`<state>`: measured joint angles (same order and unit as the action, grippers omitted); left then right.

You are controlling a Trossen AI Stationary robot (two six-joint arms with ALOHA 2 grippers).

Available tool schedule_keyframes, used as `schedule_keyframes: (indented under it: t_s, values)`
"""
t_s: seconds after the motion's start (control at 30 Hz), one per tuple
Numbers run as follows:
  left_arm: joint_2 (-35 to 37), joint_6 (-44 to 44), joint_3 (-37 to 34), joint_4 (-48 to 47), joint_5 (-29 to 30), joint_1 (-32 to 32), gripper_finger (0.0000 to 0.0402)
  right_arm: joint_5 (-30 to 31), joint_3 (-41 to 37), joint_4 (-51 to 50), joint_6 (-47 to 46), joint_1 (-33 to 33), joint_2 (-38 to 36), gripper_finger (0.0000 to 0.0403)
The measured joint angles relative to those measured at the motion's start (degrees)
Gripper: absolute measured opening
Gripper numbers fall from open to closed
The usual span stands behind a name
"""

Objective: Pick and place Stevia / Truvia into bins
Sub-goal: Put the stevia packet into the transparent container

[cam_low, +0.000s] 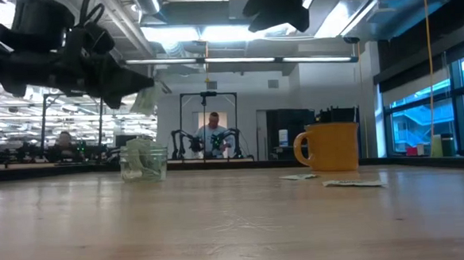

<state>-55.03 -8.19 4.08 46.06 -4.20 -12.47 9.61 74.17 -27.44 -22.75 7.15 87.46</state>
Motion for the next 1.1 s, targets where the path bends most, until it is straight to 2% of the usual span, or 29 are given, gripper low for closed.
schedule_keyframes:
  t_s: [0.57,1.1]
  values:
    - [-16.8,0.6,0.0,12.7,-0.9,-0.8,0.0003,0.0,0.0,-0.1,-0.8,-1.3,0.0,0.0159]
    - [-28.3,2.1,0.0,17.6,-1.0,-0.8,0.0003,0.0,0.0,-0.3,-0.8,-1.3,0.0,0.0159]
